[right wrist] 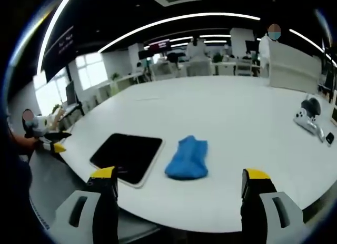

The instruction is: Wipe the mirror surface with the cleaning cloth until all visible marks leave the cleaned area.

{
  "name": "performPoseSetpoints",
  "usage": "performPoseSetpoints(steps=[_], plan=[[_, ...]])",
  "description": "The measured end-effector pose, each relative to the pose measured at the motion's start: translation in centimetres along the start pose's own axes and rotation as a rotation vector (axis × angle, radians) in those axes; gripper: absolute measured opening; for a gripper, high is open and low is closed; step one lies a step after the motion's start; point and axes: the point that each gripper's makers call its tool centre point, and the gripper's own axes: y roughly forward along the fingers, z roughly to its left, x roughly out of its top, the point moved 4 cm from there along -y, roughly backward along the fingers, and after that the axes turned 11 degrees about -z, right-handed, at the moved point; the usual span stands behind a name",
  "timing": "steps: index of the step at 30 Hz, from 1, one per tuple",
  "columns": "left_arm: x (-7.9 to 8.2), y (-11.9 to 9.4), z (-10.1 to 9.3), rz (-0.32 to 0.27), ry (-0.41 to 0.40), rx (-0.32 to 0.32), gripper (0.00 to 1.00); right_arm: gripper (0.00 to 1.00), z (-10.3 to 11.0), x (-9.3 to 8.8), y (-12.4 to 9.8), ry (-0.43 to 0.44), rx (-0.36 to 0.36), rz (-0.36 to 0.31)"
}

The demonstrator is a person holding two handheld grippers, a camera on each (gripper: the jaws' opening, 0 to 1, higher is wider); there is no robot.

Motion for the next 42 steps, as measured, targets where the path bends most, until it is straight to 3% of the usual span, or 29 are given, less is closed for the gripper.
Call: performPoseSetpoints(steps=[9, 42], plan=[[-0.3, 0.14, 0.08, 0.011, 0.004, 0.006, 0.99, 0.96, 0.04, -0.44, -0.01, 0.035, -0.018, 0.005], [-0.64, 0.04, 0.03, 0.024, -0.028, 0.004, 0.99, 0.97, 0.25, -0.24, -0.15, -0.002, -0.001, 0.025]])
